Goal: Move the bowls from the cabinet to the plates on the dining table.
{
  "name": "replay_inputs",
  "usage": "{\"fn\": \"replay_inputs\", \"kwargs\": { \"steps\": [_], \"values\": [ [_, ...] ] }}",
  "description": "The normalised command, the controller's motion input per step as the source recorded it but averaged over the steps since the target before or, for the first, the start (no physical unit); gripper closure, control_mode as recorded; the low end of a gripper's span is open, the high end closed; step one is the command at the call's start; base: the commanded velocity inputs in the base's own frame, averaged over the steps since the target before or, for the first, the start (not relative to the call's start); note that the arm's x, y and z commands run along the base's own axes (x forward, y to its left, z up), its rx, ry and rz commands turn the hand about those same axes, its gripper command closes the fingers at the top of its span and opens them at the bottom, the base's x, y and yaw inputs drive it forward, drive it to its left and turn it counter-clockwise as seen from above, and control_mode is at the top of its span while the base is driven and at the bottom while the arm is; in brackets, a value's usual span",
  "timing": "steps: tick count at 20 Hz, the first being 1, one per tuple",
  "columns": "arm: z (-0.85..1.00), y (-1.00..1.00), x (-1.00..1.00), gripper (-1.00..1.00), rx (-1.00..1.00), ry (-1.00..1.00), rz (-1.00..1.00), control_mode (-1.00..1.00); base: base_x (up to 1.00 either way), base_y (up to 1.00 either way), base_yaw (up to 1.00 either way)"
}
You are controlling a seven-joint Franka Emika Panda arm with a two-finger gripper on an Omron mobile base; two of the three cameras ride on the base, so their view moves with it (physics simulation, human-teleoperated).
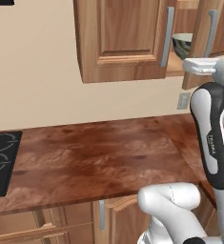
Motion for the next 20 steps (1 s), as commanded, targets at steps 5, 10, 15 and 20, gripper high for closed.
{"fn": "replay_inputs", "kwargs": {
  "steps": [5,10,15,20],
  "values": [
    [-0.02,0.25,0.0,-1.0,0.1,0.36,-0.01,-1.0,0.0,0.0,0.0],
    [-0.01,0.36,0.0,-1.0,0.03,0.29,0.0,-1.0,0.0,0.0,0.0],
    [-0.16,0.34,0.02,-1.0,-0.01,0.22,0.0,-1.0,0.0,0.0,0.0],
    [-0.12,0.14,0.0,-1.0,-0.08,0.05,0.02,-1.0,0.0,0.0,0.0]
  ]
}}
